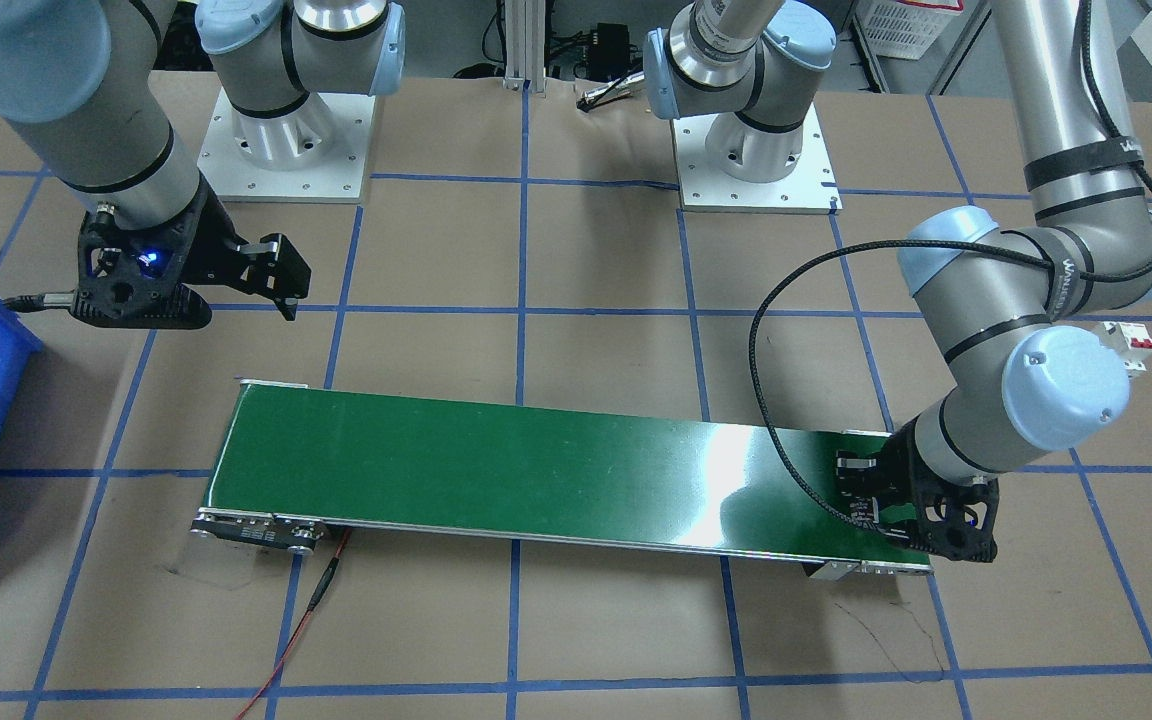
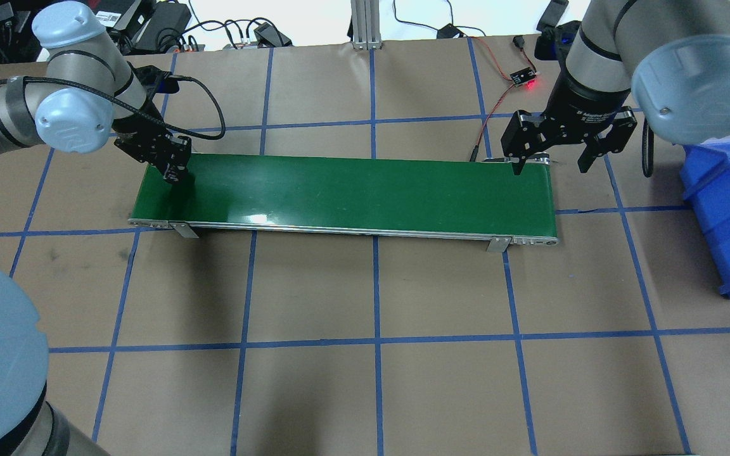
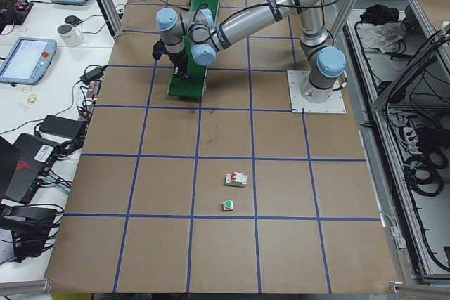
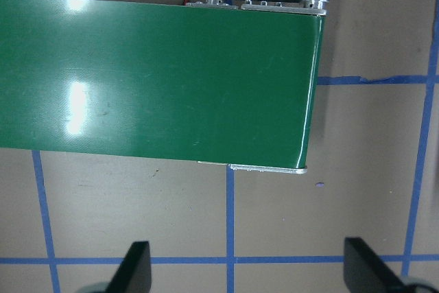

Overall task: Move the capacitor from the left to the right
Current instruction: 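Set capacitor on belt with left gripper while right gripper moves to belt end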

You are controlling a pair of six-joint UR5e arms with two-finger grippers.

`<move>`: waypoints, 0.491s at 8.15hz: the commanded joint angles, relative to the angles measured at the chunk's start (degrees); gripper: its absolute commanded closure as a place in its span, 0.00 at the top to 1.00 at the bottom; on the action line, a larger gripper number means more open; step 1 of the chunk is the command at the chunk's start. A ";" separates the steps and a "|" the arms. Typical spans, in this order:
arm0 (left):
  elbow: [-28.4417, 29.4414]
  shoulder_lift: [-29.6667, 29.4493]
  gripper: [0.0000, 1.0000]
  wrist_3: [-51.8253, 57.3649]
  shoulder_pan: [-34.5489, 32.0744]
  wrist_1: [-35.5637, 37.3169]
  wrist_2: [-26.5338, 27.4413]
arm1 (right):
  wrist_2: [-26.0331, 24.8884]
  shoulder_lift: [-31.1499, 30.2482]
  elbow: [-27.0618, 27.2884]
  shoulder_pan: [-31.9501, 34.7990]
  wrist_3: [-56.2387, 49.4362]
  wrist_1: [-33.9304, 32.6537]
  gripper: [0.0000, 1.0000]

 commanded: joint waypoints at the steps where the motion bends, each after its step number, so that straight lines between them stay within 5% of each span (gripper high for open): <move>1: -0.49 1.18 0.43 -2.37 -0.19 0.23 -0.24 | 3.52 1.17 0.25 -1.31 -4.11 -0.91 1.00; 4: -0.49 2.48 1.00 -5.68 -1.58 -0.55 -0.06 | 9.84 2.74 0.34 -3.43 -12.17 -4.86 1.00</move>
